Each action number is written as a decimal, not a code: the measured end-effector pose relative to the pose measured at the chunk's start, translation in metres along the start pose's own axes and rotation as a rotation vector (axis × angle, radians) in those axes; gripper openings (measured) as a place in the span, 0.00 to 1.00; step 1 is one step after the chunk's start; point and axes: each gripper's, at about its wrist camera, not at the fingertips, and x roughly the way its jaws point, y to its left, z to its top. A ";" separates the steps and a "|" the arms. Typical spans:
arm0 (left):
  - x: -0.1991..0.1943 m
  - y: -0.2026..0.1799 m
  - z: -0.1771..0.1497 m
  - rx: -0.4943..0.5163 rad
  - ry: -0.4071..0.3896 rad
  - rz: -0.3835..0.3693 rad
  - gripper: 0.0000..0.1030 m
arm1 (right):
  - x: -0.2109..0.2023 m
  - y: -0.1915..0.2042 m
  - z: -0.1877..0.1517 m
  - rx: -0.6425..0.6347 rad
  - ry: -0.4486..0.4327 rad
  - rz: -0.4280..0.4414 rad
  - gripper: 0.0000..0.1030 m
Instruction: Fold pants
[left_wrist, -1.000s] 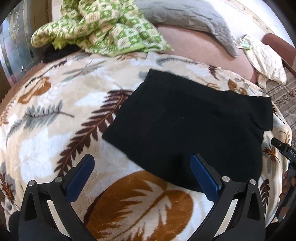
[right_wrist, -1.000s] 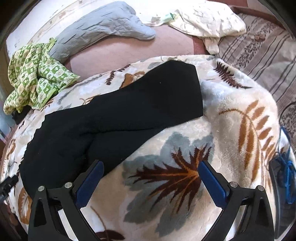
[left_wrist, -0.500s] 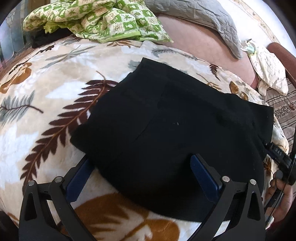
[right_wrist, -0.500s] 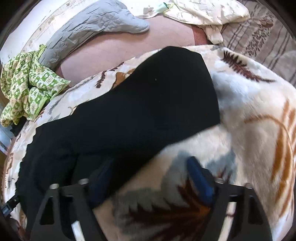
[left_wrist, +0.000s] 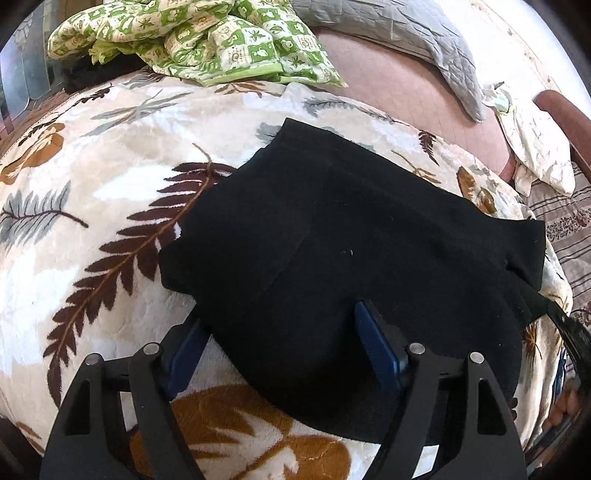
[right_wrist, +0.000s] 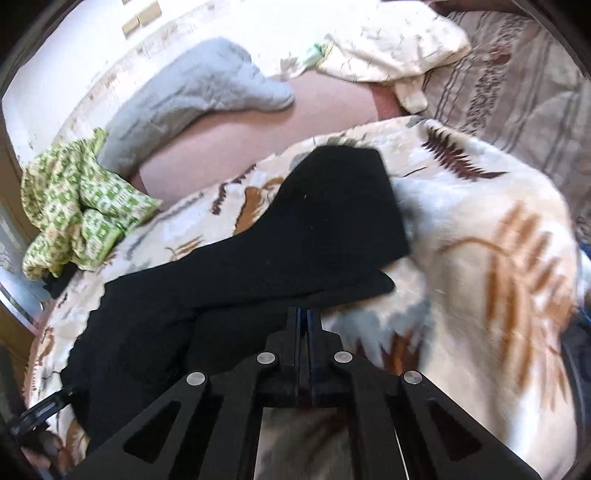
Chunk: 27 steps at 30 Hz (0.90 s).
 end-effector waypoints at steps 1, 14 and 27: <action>0.000 0.000 0.000 0.000 0.001 0.000 0.76 | -0.002 -0.001 -0.001 -0.003 0.005 -0.001 0.02; -0.007 0.020 -0.006 -0.040 -0.008 -0.010 0.76 | -0.078 -0.068 -0.033 0.056 0.056 -0.109 0.02; 0.001 0.013 0.001 -0.057 -0.011 -0.042 0.77 | -0.046 -0.087 -0.036 0.156 0.077 -0.097 0.66</action>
